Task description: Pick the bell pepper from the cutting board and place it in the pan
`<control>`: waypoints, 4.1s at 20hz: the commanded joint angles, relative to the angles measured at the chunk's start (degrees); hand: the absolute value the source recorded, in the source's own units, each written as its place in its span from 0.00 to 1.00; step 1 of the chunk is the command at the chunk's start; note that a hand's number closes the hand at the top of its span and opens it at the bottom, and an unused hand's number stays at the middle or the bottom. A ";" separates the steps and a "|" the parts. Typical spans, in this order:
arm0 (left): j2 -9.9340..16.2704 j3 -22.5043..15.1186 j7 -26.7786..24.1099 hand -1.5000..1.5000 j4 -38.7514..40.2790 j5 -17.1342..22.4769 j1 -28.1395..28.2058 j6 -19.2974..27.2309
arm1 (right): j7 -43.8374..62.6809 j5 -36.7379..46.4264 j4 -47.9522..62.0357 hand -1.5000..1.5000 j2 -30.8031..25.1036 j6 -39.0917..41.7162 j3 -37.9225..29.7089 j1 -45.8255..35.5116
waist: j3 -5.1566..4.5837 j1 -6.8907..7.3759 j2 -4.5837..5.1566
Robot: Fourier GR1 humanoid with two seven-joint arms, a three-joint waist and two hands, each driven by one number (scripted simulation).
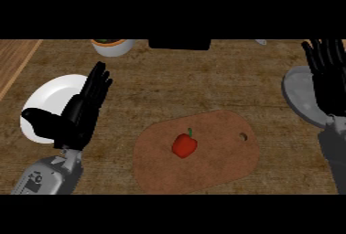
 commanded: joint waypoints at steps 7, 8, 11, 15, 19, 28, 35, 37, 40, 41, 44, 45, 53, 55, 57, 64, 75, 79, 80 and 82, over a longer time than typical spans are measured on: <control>-0.93 -1.47 -10.00 0.50 1.05 -2.62 8.17 -2.54 | 6.65 25.17 -2.35 1.00 -1.23 -15.91 13.22 9.20 | 0.20 -4.76 1.36; -1.02 -1.44 -11.35 0.50 1.25 -2.52 10.20 -2.66 | 6.54 22.93 -6.73 1.00 7.34 -24.31 11.95 13.34 | 0.99 -5.46 0.63; -0.45 -0.50 -15.26 0.50 2.98 -1.93 11.34 -5.20 | 4.63 30.11 -18.25 0.00 12.60 -28.20 23.71 24.96 | 1.31 -4.45 0.91; -1.71 -0.98 -20.01 0.50 5.25 -1.40 14.44 -6.77 | 10.16 43.48 -23.57 0.00 8.48 -31.94 31.97 32.63 | 1.21 -4.04 1.09; -2.50 -0.03 -18.40 0.50 7.66 -2.23 9.46 -6.92 | 25.01 55.46 -29.57 0.00 5.69 -28.48 34.36 30.48 | 1.28 -2.95 1.50; -4.45 -3.32 -17.88 0.50 4.25 -4.74 11.87 -6.20 | 50.59 59.98 -27.51 0.00 7.29 -4.31 34.70 15.24 | 1.41 -1.15 1.69; -5.55 -0.98 -18.07 0.50 8.08 -3.54 8.63 -7.15 | 60.59 58.44 -13.74 0.00 14.38 9.88 39.11 3.41 | 1.43 -0.89 1.90; -2.67 1.14 -19.01 0.50 7.81 -1.67 9.25 -10.67 | 61.93 57.14 -11.15 0.00 15.79 13.24 39.21 1.50 | 1.44 -1.02 1.79; -5.92 -1.19 -20.83 0.50 8.31 -5.22 10.53 -7.35 | 65.32 58.24 -7.39 0.00 18.52 16.46 39.06 -1.10 | 1.47 -1.46 1.68; -6.21 -2.01 -20.18 0.50 7.33 -5.25 11.47 -7.54 | 62.67 58.64 -0.85 0.00 20.88 14.46 38.46 -2.85 | 1.49 -1.13 1.77; -5.60 -0.15 -18.55 0.50 7.49 -5.40 10.03 -9.43 | 61.68 59.87 -0.45 0.00 21.79 15.33 36.82 -1.42 | 1.50 -1.84 1.64; -5.94 -0.18 -18.71 0.50 7.38 -5.99 10.43 -8.81 | 65.11 58.89 0.73 0.00 22.83 13.72 39.49 -3.61 | 1.50 -1.66 1.64; -9.17 -1.26 -22.97 0.50 6.20 -9.31 16.70 -10.02 | 61.94 63.69 0.26 0.00 23.00 10.96 39.14 2.94 | 1.51 -1.93 1.55; -6.66 1.60 -22.04 0.50 5.08 -7.47 17.28 -13.24 | 58.39 63.39 3.54 0.00 23.01 8.99 36.62 1.47 | 1.51 -1.84 1.58; -10.36 1.06 -23.56 0.50 9.40 -10.05 14.06 -10.07 | 56.10 61.86 5.15 0.00 23.02 10.25 32.91 -0.66 | 1.51 -1.96 1.63; -9.39 4.79 -17.96 0.50 5.75 -8.96 12.19 -13.69 | 54.56 59.73 12.55 0.00 23.03 4.85 36.36 -1.59 | 1.51 -1.82 1.62; -10.22 5.69 -19.92 0.50 7.80 -10.61 12.78 -14.52 | 51.52 57.02 20.88 1.00 23.01 8.83 40.12 -5.80 | 1.50 -1.76 1.67; -12.54 2.65 -18.78 0.50 6.13 -13.20 14.74 -12.67 | 42.55 61.16 27.63 1.00 22.61 5.22 37.75 -3.99 | 1.52 -1.72 1.70; -11.61 4.28 -17.39 0.50 4.96 -12.32 13.20 -13.42 | 44.77 60.88 25.50 1.00 22.98 6.73 38.49 -4.27 | 1.51 -1.78 1.65; -11.54 4.51 -15.85 0.50 3.86 -11.56 13.67 -14.33 | 44.70 62.91 22.84 1.00 22.16 7.42 36.92 -2.83 | 1.51 -1.98 1.59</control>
